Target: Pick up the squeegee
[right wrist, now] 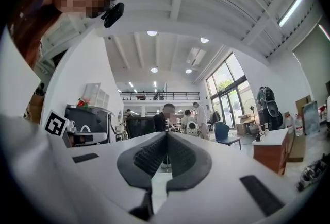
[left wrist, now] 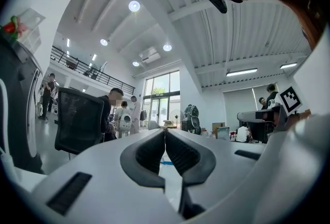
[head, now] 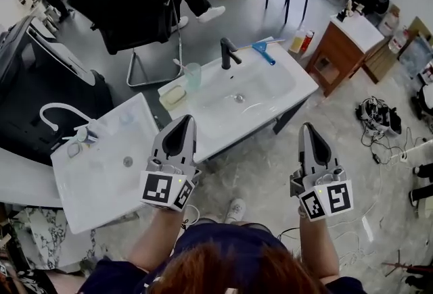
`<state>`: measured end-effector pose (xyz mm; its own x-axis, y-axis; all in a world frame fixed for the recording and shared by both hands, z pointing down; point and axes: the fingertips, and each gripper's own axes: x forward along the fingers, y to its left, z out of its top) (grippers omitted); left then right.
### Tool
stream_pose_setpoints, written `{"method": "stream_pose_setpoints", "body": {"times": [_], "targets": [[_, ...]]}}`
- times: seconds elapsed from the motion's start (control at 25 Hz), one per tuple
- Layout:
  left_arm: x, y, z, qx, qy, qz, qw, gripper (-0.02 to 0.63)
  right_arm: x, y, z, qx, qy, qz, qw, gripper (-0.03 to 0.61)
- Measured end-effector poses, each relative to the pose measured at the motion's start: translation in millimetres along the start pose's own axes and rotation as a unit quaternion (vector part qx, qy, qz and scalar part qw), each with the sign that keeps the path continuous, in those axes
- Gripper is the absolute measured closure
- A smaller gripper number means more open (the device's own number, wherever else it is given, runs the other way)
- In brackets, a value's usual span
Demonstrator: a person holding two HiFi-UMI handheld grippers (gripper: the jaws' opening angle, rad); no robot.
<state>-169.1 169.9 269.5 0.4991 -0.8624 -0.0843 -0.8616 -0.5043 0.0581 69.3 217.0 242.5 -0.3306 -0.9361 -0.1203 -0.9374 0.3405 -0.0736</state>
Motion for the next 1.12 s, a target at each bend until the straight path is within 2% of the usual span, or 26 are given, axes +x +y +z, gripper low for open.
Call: {"method": "stream_pose_setpoints", "body": {"times": [0.36, 0.72, 1.04, 1.12], "targets": [[73.0, 4.5, -5.1, 0.004, 0.002, 0.019, 0.9998, 0.594, 54.2, -55.9, 0.5, 0.003, -0.011, 0.007, 1.0, 0.563], [173.0, 38.1, -21.1, -0.004, -0.003, -0.006, 1.0, 0.594, 136.6, -98.2, -17.3, 0.004, -0.008, -0.002, 1.0, 0.562], [256.5, 73.9, -26.1, -0.006, -0.005, -0.048, 0.9988, 0.592, 225.4, -109.4, -32.8, -0.007, 0.01, 0.006, 1.0, 0.561], [271.3, 81.7, -31.5, -0.005, -0.001, -0.054, 0.9985, 0.592, 241.0, -110.8, -41.7, -0.002, 0.019, 0.01, 1.0, 0.535]]}}
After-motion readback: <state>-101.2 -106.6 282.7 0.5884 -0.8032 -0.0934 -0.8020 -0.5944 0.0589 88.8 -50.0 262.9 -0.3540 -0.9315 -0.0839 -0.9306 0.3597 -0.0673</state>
